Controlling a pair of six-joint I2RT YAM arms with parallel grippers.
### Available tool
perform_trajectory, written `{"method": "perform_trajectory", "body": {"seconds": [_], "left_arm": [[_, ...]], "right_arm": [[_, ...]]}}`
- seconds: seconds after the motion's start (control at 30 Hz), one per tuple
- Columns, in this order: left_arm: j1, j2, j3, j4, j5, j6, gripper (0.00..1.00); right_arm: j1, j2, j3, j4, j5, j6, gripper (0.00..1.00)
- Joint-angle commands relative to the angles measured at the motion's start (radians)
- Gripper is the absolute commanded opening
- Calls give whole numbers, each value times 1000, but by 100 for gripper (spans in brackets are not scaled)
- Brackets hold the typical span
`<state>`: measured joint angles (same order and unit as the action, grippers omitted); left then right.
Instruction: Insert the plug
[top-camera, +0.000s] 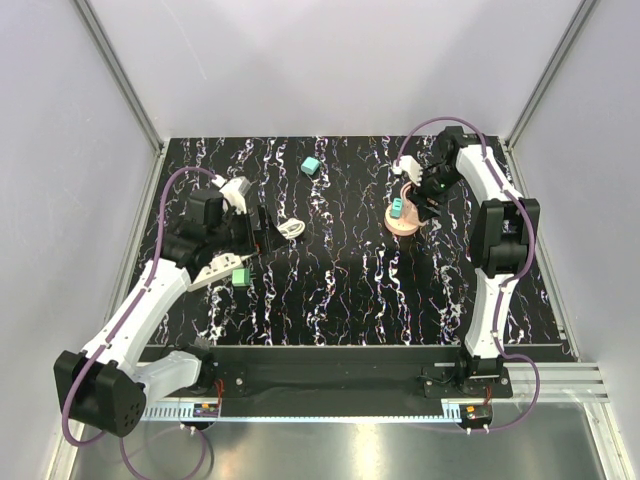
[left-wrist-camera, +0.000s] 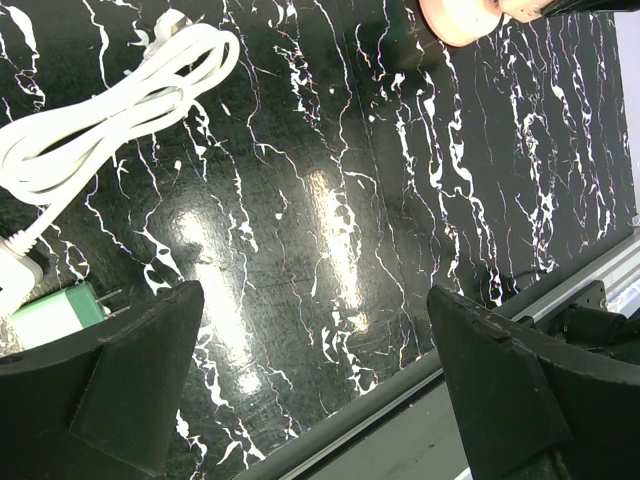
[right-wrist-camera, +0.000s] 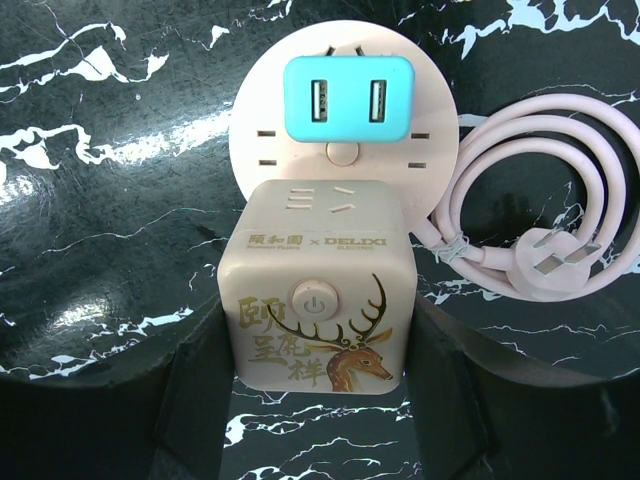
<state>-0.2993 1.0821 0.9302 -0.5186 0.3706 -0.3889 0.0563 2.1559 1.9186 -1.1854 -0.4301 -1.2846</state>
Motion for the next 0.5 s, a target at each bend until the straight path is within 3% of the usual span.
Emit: {"method": "perform_trajectory", "body": {"seconds": [0.0,0.47], "left_arm": [[9,-5,-4,52,27,5,99],[15,-2,-4,54,33,5,99]], "right_arm": [[14,32,30,47,17,-18,0],[20,28,40,115,31,-28,0]]}}
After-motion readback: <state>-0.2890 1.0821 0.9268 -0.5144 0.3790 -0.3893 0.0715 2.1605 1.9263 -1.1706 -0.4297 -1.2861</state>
